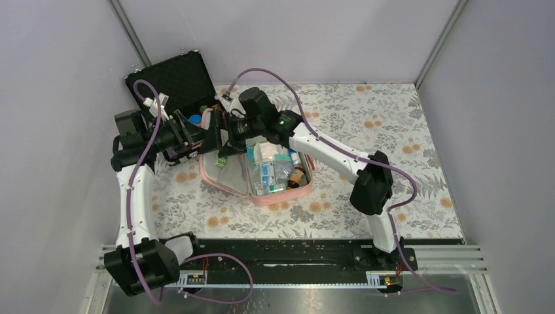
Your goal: Organize the medicine kit
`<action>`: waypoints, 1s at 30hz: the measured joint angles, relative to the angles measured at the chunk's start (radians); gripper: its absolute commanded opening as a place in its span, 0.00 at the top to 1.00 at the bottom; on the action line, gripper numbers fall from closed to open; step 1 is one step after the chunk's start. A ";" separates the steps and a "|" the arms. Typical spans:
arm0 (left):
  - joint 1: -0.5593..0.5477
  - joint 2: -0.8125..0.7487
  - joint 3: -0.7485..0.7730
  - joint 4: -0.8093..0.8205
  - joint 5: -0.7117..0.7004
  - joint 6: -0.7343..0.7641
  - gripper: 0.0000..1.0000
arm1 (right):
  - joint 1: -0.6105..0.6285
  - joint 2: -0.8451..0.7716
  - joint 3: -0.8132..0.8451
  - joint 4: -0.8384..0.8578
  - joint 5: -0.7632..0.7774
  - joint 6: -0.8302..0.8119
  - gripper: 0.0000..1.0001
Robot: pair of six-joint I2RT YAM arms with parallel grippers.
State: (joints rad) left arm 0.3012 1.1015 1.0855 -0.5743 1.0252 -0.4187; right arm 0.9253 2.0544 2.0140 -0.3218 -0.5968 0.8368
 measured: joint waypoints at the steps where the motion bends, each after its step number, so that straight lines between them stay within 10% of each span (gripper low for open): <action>1: 0.000 0.000 0.000 0.000 0.000 0.000 0.43 | 0.003 0.003 0.000 0.000 0.000 0.002 0.01; 30: -0.124 0.120 0.111 0.077 0.053 -0.099 0.49 | -0.095 -0.202 -0.248 -0.023 0.037 -0.188 0.09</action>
State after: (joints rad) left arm 0.1776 1.2213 1.1961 -0.4976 1.0779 -0.5179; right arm 0.8307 1.8523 1.7657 -0.3443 -0.5602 0.6491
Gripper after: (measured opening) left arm 0.523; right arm 0.990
